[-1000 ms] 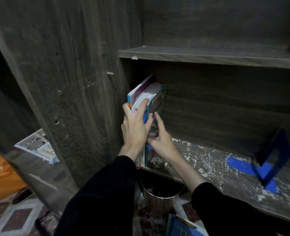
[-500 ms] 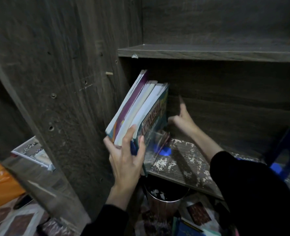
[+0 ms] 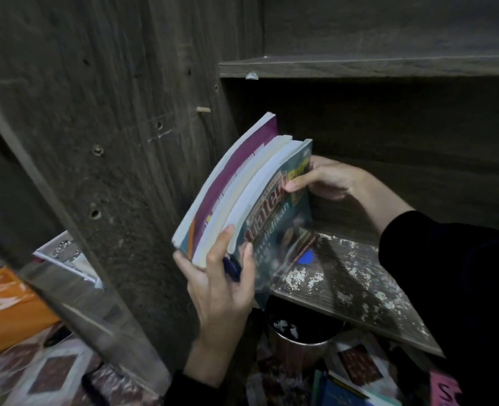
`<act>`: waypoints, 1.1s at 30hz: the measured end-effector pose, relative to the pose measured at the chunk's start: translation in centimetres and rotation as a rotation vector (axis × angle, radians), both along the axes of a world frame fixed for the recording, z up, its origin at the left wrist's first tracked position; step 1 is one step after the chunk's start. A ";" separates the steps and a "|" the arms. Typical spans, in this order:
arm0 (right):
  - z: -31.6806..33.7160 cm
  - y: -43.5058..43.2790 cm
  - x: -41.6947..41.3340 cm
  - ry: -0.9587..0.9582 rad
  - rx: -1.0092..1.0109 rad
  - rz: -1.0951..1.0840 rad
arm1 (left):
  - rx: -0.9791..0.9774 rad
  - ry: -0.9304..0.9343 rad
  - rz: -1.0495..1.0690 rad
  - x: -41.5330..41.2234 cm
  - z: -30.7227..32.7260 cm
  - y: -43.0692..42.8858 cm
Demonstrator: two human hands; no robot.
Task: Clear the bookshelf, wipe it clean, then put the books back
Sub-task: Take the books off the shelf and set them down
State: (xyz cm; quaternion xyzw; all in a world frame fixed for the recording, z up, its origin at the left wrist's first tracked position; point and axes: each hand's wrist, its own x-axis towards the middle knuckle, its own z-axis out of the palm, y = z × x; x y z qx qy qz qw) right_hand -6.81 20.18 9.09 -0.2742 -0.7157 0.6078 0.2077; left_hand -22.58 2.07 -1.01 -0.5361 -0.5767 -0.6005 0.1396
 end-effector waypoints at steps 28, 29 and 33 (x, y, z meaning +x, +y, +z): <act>-23.6 -30.1 16.3 -0.295 0.049 -0.891 | -1.042 -0.643 -0.847 8.0 -12.4 -9.4; -25.3 -30.6 16.1 -0.326 -0.010 -0.920 | -1.124 -0.744 -0.860 8.5 -13.7 -9.2; -31.4 -30.2 15.3 -0.488 -0.200 -0.978 | -1.298 -0.949 -0.745 9.5 -18.7 -7.6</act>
